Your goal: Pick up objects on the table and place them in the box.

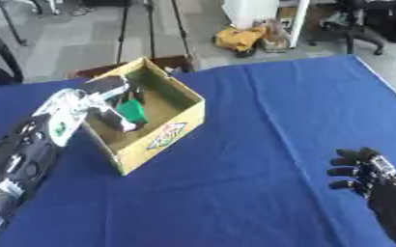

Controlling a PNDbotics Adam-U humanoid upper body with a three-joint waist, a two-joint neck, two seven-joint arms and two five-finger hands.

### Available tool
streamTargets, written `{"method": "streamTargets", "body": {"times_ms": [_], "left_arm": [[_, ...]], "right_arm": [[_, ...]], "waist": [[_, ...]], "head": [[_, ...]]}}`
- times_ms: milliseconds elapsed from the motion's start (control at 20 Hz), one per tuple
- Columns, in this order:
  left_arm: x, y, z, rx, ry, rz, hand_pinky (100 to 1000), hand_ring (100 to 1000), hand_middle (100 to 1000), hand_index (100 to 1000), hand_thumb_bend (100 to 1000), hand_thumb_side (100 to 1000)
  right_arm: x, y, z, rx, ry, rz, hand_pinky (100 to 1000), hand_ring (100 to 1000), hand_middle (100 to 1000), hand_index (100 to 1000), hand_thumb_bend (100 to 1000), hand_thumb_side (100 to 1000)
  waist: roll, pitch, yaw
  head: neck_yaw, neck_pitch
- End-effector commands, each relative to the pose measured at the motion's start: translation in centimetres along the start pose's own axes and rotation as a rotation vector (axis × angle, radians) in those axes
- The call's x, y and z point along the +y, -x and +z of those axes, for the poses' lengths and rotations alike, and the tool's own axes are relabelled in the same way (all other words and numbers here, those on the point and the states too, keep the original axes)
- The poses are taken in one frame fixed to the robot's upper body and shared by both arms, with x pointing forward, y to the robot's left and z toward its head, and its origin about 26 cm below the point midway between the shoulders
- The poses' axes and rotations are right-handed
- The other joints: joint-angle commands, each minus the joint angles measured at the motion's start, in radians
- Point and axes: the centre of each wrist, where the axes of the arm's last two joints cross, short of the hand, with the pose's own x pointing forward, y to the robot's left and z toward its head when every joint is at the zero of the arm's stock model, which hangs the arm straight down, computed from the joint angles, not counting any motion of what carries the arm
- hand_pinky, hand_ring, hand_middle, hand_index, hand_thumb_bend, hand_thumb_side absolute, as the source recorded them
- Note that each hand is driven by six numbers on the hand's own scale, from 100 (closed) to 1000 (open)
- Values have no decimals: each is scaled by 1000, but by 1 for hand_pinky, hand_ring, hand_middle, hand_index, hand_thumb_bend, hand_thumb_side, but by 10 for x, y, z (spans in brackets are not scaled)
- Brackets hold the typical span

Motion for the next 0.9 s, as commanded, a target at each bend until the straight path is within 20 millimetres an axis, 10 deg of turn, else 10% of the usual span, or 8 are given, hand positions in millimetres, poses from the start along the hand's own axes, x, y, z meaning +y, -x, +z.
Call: {"method": "streamTargets", "body": {"times_ms": [50, 400, 900], "left_arm": [[15, 0, 1, -24, -60, -48, 688, 670, 647, 768, 638, 888], [26, 4, 13, -79, -207, -15, 779, 777, 755, 795, 601, 1000], [59, 9, 90, -206, -608, 318, 632, 604, 629, 754, 331, 871]], "right_arm": [[-3, -8, -3, -20, -6, 22, 609, 705, 682, 819, 100, 928], [-5, -5, 0, -14, 7, 19, 609, 705, 682, 819, 100, 927], [-11, -2, 8, -1, 39, 20, 609, 705, 681, 819, 100, 926]], "waist": [[-4, -18, 4], [-12, -29, 31], [-20, -52, 117]], "head": [[1, -10], [-12, -4], [-47, 20]]}}
